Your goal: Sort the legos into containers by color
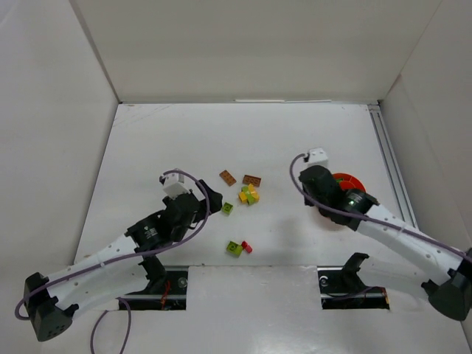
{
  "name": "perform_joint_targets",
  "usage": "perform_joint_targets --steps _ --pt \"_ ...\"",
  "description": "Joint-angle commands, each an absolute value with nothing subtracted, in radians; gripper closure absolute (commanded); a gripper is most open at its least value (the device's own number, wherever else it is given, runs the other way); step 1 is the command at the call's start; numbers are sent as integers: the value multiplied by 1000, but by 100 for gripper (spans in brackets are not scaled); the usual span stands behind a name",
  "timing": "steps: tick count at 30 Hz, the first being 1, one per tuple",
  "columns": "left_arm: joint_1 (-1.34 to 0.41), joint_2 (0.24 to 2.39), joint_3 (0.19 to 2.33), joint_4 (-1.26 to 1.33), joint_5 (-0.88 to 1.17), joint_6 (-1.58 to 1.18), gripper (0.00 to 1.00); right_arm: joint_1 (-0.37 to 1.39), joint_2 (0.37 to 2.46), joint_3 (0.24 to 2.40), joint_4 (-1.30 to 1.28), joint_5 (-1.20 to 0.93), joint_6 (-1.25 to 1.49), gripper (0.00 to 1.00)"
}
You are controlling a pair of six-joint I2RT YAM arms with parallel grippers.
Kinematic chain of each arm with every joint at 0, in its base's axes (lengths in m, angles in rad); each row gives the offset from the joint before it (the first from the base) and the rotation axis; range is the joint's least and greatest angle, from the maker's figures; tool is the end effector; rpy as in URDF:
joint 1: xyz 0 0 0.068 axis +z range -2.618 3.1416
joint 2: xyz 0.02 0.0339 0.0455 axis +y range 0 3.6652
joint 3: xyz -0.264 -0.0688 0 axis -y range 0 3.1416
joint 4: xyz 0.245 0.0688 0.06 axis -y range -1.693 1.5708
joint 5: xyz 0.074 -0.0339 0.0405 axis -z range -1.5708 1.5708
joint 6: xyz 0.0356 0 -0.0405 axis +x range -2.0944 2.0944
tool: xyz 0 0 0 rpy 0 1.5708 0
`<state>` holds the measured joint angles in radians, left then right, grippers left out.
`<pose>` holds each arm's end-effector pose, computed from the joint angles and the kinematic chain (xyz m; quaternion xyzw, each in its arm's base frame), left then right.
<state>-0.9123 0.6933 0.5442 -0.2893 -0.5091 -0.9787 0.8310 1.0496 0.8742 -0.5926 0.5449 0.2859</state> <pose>0.1136 -0.1185 0.2605 -0.1621 0.8118 -0.2965 0.4762 0.1588 0.1466 0.2862 -0.1374 0.8821 -0.0107 0.4504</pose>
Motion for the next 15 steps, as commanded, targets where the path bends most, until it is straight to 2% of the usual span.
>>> perform_joint_targets --steps 1,5,8,13,15 --pt "-899 710 594 -210 -483 -902 0 730 939 862 -863 614 439 82" --pt "-899 719 594 -178 -459 -873 0 635 902 862 -900 614 459 80" --pt "-899 719 594 -178 -445 -862 0 571 960 893 -920 614 445 79" --pt "-890 738 603 -178 -436 -853 0 542 1038 893 -891 600 422 79" --pt "-890 759 603 -166 -424 -853 0 541 1052 893 -873 600 422 76"
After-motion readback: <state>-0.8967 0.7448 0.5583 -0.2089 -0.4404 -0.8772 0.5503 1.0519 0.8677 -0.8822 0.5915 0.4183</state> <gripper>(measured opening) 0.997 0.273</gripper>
